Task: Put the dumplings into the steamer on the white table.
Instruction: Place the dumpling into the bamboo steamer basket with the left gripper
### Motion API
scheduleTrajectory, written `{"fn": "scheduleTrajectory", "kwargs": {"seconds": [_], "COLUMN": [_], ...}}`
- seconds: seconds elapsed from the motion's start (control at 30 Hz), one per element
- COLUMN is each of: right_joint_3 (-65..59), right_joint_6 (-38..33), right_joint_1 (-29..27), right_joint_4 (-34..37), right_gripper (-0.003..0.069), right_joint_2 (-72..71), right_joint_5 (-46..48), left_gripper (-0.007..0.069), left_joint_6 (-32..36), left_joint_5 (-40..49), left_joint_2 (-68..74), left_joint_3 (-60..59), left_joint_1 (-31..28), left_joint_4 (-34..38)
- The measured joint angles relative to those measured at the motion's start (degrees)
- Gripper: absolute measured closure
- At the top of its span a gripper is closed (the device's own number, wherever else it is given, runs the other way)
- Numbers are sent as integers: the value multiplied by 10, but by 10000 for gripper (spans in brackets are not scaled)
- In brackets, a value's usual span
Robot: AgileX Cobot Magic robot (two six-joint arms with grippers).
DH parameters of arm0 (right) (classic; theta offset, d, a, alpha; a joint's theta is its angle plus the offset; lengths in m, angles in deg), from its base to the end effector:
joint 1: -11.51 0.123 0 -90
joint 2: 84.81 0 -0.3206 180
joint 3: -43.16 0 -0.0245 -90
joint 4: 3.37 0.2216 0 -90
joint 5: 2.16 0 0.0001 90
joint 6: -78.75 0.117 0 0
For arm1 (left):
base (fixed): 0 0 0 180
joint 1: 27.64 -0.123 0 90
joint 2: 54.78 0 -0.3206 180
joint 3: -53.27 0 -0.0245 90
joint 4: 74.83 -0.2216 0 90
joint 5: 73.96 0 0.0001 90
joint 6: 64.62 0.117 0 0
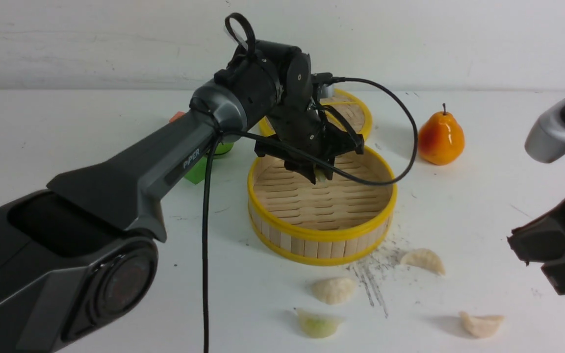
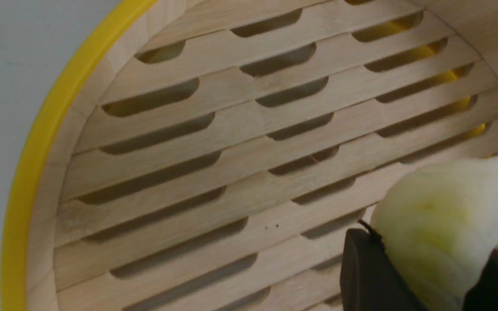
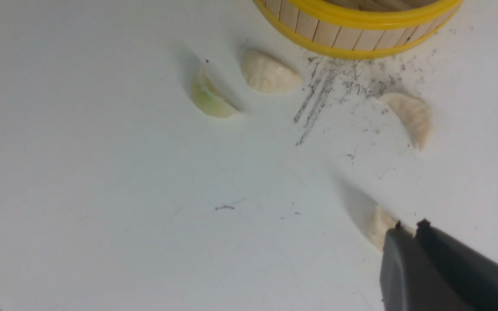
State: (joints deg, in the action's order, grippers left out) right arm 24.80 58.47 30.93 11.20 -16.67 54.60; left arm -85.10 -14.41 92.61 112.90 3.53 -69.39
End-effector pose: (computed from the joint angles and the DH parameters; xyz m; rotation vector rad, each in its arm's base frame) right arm 0.1522 0.0798 0.3679 -0.7621 2.3638 0.3170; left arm 0.4687 -0.2947 0.2309 0.2136 2.6244 -0.4502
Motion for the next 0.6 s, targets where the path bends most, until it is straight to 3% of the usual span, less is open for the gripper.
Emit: {"fn": "scheduleTrajectory", "kwargs": {"seconds": [0.13, 0.27, 0.37, 0.6], "right_joint_3": [-1, -1, -1, -1], "right_joint_6": [0, 0, 0, 0], "right_joint_1": [0, 0, 0, 0], "right_joint_4": [0, 1, 1, 1], "right_gripper": [617, 614, 608, 600], "right_joint_2": [0, 0, 0, 0], "right_joint_5": [-1, -1, -1, -5], "left_gripper": [357, 168, 103, 98], "left_joint_6": [-3, -4, -2, 77], "left_joint_5": [-9, 0, 25, 111], "left_joint_2": [13, 10, -15, -123], "left_joint_3": [0, 0, 0, -3], "left_joint_1": [1, 3, 4, 6], "left_joint_4": [-3, -7, -9, 1]}}
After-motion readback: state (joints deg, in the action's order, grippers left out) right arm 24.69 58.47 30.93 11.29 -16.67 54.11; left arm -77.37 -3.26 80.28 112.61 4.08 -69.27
